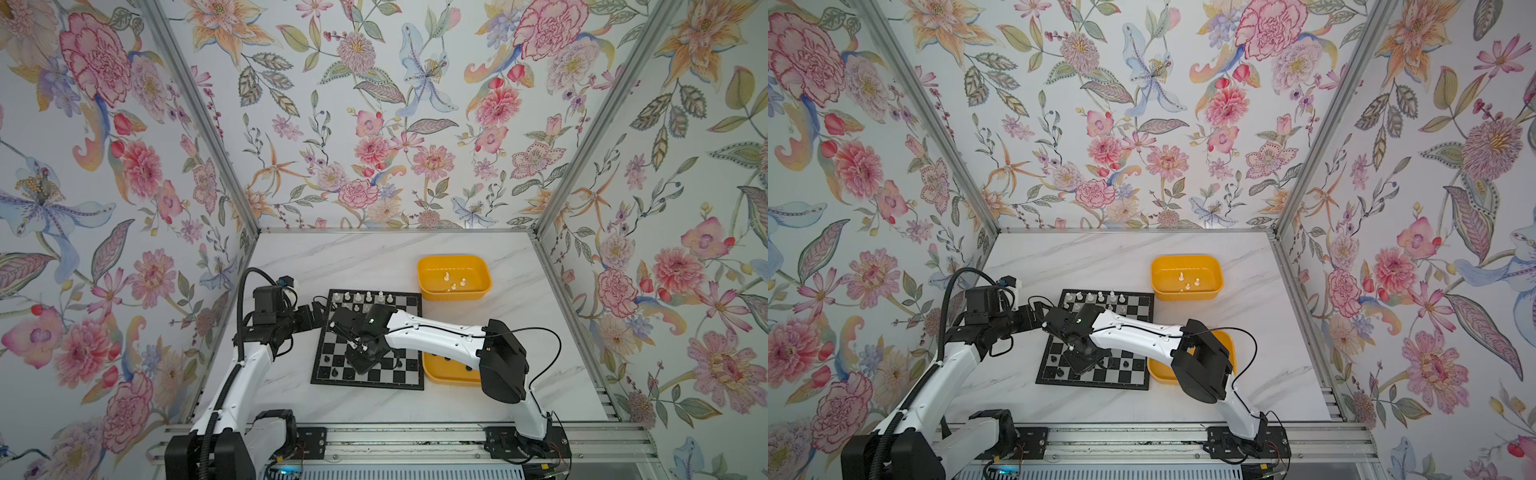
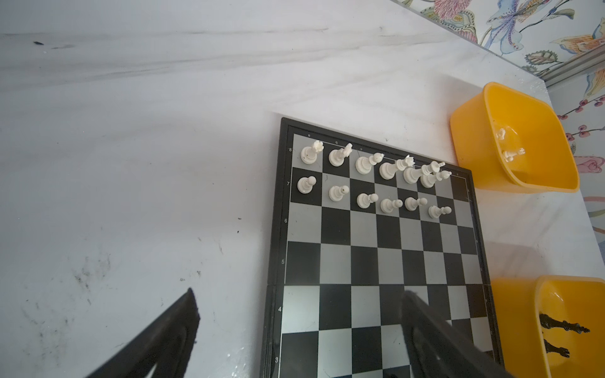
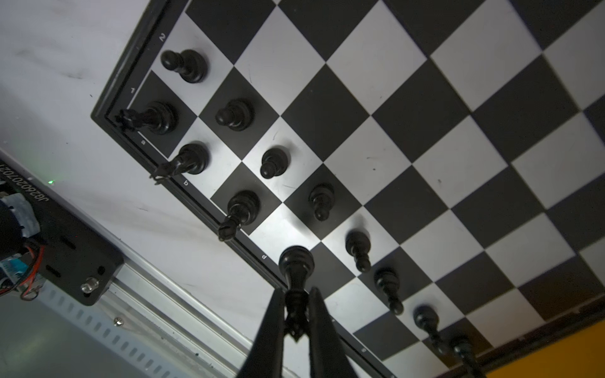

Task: Set up the chess pieces on the board
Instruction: 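Lower the black piece onto the nearest row and open the right gripper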

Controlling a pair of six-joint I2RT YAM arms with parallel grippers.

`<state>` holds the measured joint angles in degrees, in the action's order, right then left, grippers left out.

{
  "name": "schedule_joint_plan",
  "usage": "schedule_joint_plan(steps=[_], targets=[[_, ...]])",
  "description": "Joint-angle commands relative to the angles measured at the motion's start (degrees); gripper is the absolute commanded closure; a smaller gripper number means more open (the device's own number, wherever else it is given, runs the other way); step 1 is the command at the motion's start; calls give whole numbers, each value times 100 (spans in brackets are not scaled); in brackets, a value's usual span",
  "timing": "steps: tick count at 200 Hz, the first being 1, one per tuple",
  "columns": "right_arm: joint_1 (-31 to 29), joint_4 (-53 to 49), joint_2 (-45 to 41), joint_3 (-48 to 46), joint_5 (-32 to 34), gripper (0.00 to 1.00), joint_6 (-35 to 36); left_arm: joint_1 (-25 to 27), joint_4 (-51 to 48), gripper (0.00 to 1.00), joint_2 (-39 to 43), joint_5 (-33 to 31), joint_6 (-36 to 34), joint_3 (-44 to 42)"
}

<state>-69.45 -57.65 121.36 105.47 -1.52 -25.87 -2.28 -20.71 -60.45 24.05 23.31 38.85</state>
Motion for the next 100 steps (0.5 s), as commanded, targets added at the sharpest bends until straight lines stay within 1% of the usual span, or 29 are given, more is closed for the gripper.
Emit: schedule_joint_plan(steps=[1, 77, 100], targets=[[-86, -131, 173, 109, -119, 86, 91, -78, 94, 3, -12, 142, -68, 30], [-93, -124, 287, 72, -186, 86, 151, -91, 146, 3, 31, 135, -21, -61], [-84, -124, 318, 77, -173, 84, 148, -97, 159, 3, 33, 144, -5, -71]])
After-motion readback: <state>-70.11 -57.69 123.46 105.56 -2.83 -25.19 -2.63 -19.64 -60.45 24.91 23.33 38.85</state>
